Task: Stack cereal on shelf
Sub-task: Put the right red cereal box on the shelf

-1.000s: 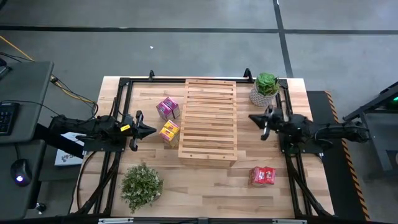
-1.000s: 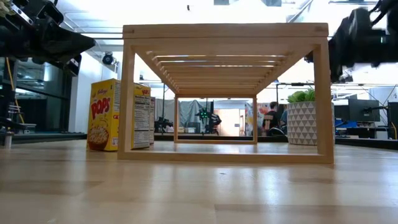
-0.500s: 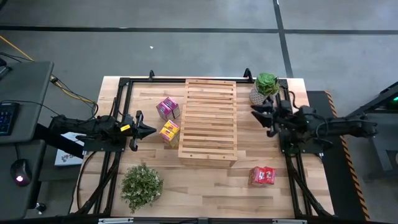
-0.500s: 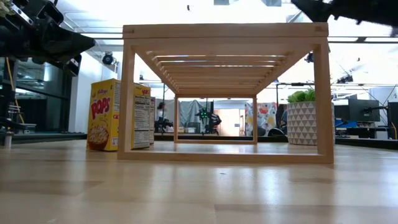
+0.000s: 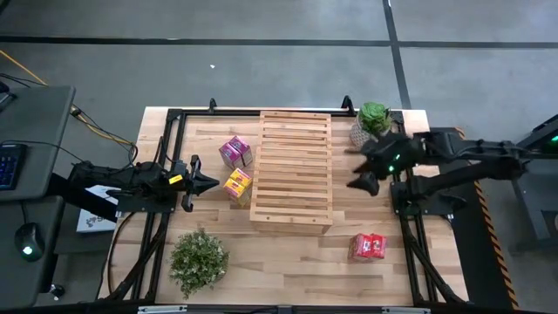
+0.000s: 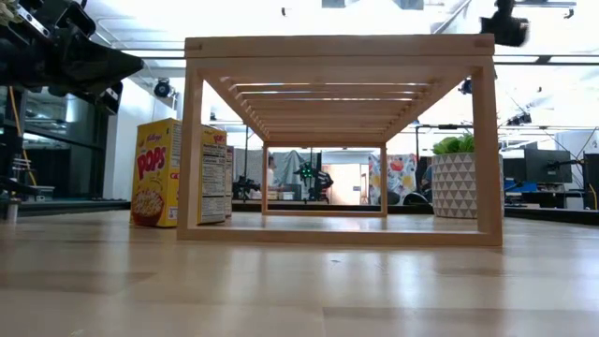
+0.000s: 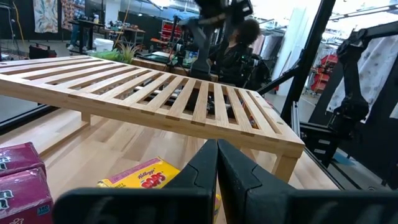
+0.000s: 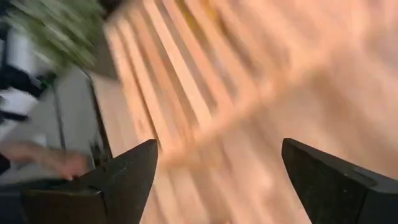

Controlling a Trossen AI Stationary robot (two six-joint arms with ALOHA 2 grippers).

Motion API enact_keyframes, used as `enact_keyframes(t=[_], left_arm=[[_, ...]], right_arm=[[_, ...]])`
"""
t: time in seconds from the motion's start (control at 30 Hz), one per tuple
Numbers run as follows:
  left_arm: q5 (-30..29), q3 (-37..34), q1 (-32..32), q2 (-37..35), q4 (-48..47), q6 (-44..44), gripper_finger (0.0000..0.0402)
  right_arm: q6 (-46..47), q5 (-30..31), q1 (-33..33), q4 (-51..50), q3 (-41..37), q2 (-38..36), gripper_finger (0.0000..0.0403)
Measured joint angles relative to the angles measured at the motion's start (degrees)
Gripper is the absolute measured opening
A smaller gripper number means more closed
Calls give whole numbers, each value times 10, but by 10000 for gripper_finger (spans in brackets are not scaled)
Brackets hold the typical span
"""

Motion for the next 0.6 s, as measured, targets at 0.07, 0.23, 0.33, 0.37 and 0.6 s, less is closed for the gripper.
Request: enact_keyframes(t=[0.07, 0.23, 0.33, 0.37, 0.6], left_arm=[[0, 0, 0, 0, 0, 0, 3], [0, 0, 0, 0, 0, 0, 3], [0, 0, 0, 0, 0, 0, 3], [0, 0, 0, 0, 0, 0, 3], [0, 0, 0, 0, 0, 0, 3]], right_arm=[[69, -1, 39, -38, 7, 18, 336], [205, -4, 160, -50, 4, 49, 336], [276, 18, 237, -44, 4, 65, 336], [297, 30, 260, -40, 4, 70, 336], [402, 112, 393, -16, 4, 117, 336]])
